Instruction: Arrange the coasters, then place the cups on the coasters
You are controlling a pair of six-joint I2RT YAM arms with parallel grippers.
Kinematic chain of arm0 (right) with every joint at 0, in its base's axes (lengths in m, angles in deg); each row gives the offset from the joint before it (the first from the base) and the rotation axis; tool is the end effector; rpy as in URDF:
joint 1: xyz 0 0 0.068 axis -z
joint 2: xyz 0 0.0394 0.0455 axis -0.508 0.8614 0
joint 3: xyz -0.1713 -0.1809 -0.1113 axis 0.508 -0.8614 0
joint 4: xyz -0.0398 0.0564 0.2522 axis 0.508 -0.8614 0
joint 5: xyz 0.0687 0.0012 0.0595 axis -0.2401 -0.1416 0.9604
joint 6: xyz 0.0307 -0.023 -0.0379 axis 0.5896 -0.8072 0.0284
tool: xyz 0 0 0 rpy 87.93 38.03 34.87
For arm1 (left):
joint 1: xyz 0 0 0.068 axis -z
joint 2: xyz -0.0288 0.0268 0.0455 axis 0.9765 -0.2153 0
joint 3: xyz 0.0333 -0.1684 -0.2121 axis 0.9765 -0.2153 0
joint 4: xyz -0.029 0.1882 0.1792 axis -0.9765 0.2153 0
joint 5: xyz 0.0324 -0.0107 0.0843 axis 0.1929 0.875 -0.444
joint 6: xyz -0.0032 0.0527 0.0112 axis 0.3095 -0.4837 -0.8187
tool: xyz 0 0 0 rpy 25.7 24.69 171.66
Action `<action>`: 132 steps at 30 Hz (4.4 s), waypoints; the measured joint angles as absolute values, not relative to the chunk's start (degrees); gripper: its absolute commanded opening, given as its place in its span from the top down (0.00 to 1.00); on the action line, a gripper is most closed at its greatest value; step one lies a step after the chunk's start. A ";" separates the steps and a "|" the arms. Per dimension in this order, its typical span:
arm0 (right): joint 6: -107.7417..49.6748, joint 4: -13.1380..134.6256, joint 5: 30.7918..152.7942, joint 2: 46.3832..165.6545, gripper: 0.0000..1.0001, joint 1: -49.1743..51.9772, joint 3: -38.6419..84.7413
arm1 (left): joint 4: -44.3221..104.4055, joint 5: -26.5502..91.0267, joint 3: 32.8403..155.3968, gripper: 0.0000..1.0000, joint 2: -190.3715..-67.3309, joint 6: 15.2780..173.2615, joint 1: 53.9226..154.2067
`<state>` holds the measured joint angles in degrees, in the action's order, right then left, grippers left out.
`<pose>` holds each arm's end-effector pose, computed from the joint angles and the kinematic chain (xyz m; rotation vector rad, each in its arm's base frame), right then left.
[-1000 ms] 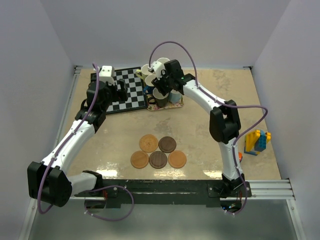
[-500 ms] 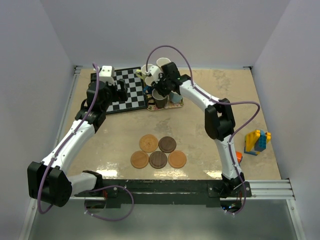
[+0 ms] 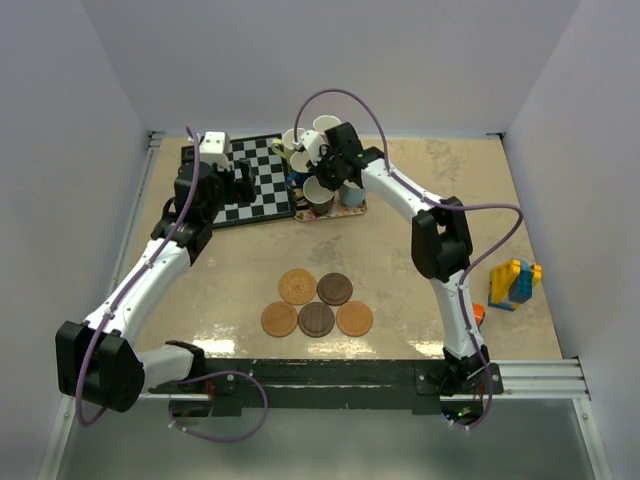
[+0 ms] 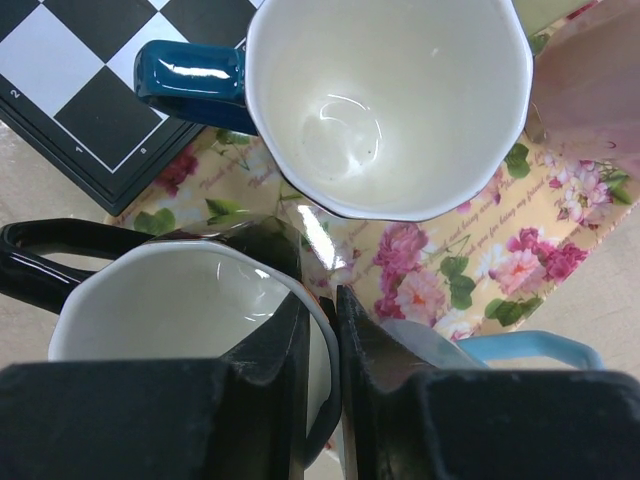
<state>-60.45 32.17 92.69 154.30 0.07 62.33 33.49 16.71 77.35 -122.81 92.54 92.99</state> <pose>0.4445 0.2676 0.2392 -1.1436 2.0327 0.2248 0.2756 -0.0714 0.3309 0.0003 1.8402 -0.1930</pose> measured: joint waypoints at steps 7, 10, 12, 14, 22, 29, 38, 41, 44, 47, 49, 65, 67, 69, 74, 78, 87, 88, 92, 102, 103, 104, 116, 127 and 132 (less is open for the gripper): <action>-59.38 32.13 92.23 154.19 1.00 0.07 62.31 | 33.51 16.67 77.35 0.04 -122.81 92.54 92.99; -57.85 31.97 91.24 153.80 1.00 0.07 62.24 | 33.51 16.53 77.35 0.04 -122.81 92.54 92.99; -56.75 31.91 91.11 153.03 1.00 0.07 62.04 | 33.49 16.25 77.35 0.04 -122.81 92.54 92.99; -55.51 31.80 91.16 151.50 1.00 0.07 61.67 | 33.49 16.01 77.35 0.04 -122.81 92.54 92.99; -48.01 31.67 91.09 141.60 1.00 0.07 61.50 | 32.88 13.56 76.60 0.04 -120.67 92.54 92.99; -32.95 33.72 90.33 128.75 1.00 0.05 50.07 | 31.85 7.33 75.99 0.02 -116.64 91.01 92.99; -16.76 34.09 85.98 116.60 1.00 -7.51 28.91 | 31.09 3.66 75.68 0.02 -115.33 90.37 92.96; -12.01 33.02 83.07 115.44 1.00 -12.72 25.81 | 31.09 3.64 75.66 0.02 -115.35 90.37 92.96; -6.99 32.78 79.42 114.91 1.00 -18.27 23.77 | 31.11 3.66 75.66 0.02 -115.35 90.37 92.96; -2.83 32.56 76.34 114.41 1.00 -22.94 22.29 | 31.09 3.73 75.66 0.01 -115.35 90.39 92.96; -0.43 32.72 74.59 114.39 1.00 -25.63 21.61 | 31.09 3.77 75.66 0.02 -115.35 90.39 92.96; -3.18 33.07 69.37 121.25 1.00 -34.75 21.32 | 31.09 4.89 75.66 0.02 -115.38 90.39 92.96; -6.02 33.74 70.50 121.27 1.00 -34.70 21.32 | 31.09 5.19 75.66 0.02 -115.38 90.39 92.96; -9.54 35.30 72.03 121.21 1.00 -34.68 21.32 | 31.09 5.34 75.66 0.02 -115.38 90.39 92.96; -17.48 37.85 77.02 121.21 1.00 -34.68 21.32 | 31.04 5.58 75.64 0.02 -115.51 90.39 92.96; -22.50 38.58 80.45 121.21 1.00 -34.70 21.32 | 31.02 5.85 75.58 0.02 -115.92 90.39 92.96; -27.38 39.23 83.94 122.50 1.00 -35.10 21.32 | 31.02 6.22 75.55 0.02 -116.34 90.39 92.96; -27.60 39.27 83.94 122.98 1.00 -35.10 21.32 | 31.02 6.24 75.53 0.02 -116.36 90.39 92.96; -28.14 39.17 83.73 125.01 1.00 -35.18 21.32 | 31.02 6.44 75.51 0.02 -116.45 90.39 92.96; -28.82 39.21 82.96 125.82 1.00 -35.69 21.32 | 31.02 6.83 75.51 0.01 -116.56 90.39 92.96; -28.89 39.21 82.70 125.82 1.00 -35.80 21.32 | 31.00 6.83 75.51 0.02 -116.56 90.39 92.96; -29.04 39.27 82.46 125.82 1.00 -35.86 21.32 | 31.00 6.83 75.51 0.02 -116.56 90.39 92.96; -29.56 40.56 81.91 126.12 1.00 -36.21 21.32 | 31.00 7.11 75.51 0.02 -116.71 90.39 92.96; -29.89 41.50 80.69 126.41 1.00 -36.21 21.32 | 31.00 7.27 75.51 0.02 -116.99 90.39 92.96; -29.96 41.70 80.67 126.45 1.00 -36.21 21.32 | 30.98 7.29 75.51 0.02 -117.10 90.39 92.96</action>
